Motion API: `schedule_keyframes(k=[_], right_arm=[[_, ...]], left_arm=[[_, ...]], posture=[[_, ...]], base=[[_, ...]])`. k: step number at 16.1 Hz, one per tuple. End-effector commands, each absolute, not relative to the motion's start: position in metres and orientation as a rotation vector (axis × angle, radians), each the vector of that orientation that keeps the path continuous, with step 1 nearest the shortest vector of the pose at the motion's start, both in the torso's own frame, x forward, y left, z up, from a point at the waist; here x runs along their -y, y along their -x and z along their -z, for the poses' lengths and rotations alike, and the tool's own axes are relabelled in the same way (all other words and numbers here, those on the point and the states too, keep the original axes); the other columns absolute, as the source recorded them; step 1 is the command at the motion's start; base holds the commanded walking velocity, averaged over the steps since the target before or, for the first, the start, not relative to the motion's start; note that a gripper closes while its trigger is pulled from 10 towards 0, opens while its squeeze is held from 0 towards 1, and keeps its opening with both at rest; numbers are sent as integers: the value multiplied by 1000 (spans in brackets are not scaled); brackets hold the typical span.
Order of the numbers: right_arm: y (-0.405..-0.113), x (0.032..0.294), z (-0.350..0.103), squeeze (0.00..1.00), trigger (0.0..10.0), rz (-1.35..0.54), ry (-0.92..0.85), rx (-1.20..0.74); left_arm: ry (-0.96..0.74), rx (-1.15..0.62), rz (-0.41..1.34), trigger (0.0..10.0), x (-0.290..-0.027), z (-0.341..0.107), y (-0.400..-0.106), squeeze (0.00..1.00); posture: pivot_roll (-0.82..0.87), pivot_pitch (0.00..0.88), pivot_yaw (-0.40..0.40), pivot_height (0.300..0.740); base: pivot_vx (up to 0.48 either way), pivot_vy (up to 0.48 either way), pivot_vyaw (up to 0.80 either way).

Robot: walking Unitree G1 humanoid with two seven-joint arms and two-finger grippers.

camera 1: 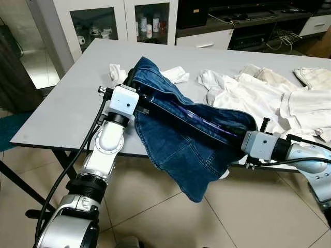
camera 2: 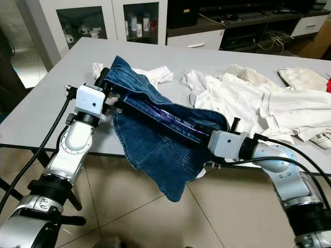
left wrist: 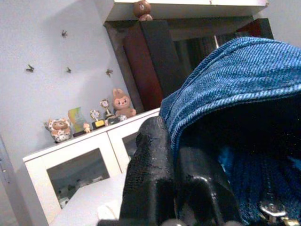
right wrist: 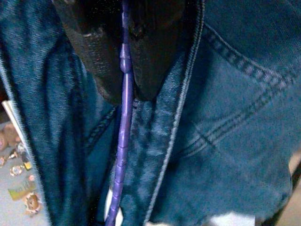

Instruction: Hang hanger

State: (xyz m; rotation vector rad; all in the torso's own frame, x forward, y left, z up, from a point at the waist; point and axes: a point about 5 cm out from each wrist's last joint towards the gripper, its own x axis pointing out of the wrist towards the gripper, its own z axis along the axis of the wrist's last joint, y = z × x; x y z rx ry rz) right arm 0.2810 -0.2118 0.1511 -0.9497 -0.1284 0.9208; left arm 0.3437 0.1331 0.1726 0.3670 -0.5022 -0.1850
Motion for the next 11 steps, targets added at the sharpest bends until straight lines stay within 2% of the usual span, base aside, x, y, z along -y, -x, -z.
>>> schedule_keyframes(k=[1,7,11], right_arm=[[-281,213,-154,0,10000,-955,1072,117],[-289,216,-187,0,10000,-862,1119,334],[-284,219,-194,0,10000,-892,1208,383]], left_arm=[[-340,538,159,0,-136,-190,-351,0],[-388,515,185,0,-142,-199,-363,0],[-411,492,196,0,-148,-197,-366,0]], posture=[[104,0,-5,740],[113,0,-11,740],[110,0,-4,740]], base=[[0,0,0],[0,0,0],[0,0,0]])
